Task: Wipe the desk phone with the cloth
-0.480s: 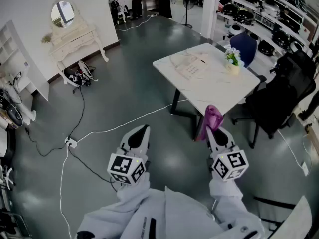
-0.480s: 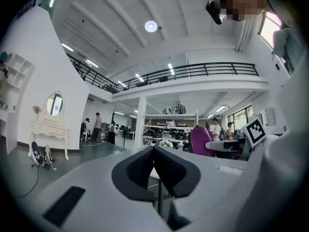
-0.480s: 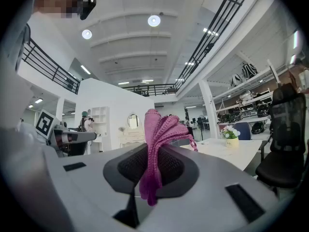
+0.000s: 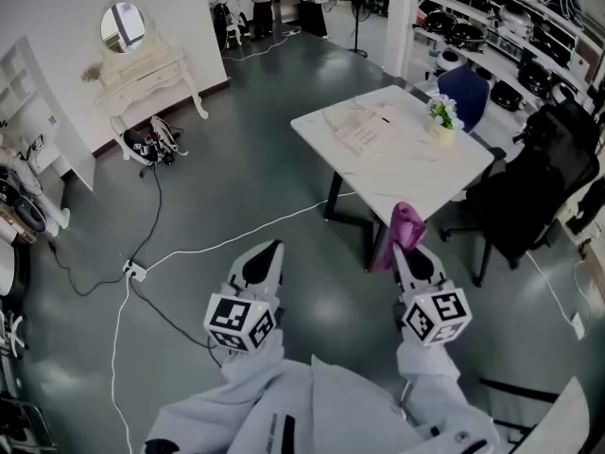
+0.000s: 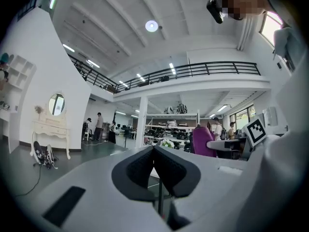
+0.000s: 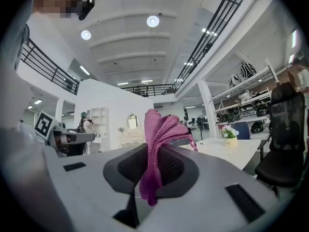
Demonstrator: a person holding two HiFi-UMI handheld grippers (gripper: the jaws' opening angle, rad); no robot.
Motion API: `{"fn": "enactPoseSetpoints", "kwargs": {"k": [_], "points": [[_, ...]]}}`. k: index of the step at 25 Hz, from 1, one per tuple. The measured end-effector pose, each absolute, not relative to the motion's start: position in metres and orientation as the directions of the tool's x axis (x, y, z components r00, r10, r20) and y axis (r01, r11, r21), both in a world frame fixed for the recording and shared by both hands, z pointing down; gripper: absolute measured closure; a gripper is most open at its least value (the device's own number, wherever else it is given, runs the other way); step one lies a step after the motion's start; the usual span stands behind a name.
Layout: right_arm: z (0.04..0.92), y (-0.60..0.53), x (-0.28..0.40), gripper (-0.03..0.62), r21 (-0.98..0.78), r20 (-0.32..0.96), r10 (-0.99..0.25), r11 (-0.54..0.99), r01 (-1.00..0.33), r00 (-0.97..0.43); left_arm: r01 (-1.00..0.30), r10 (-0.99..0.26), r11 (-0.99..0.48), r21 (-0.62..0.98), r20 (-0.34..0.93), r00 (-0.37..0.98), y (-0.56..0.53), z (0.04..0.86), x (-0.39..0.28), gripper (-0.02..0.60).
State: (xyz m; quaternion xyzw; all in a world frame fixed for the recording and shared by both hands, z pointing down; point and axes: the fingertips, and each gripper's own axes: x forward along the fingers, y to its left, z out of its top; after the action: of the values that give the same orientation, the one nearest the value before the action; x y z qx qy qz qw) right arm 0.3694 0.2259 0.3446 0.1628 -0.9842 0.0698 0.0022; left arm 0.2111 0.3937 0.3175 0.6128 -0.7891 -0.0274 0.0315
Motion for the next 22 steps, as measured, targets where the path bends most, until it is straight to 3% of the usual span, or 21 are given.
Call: {"fn": "enactPoseSetpoints", "kwargs": {"k": [22], "points": [[0.365, 0.203, 0.372, 0.557, -0.200, 0.032, -0.273, 0.941, -0.274, -0.961, -0.952, -0.954, 0.296, 0.081, 0.066, -0.291, 0.371, 0.334, 0.232, 0.584]]}}
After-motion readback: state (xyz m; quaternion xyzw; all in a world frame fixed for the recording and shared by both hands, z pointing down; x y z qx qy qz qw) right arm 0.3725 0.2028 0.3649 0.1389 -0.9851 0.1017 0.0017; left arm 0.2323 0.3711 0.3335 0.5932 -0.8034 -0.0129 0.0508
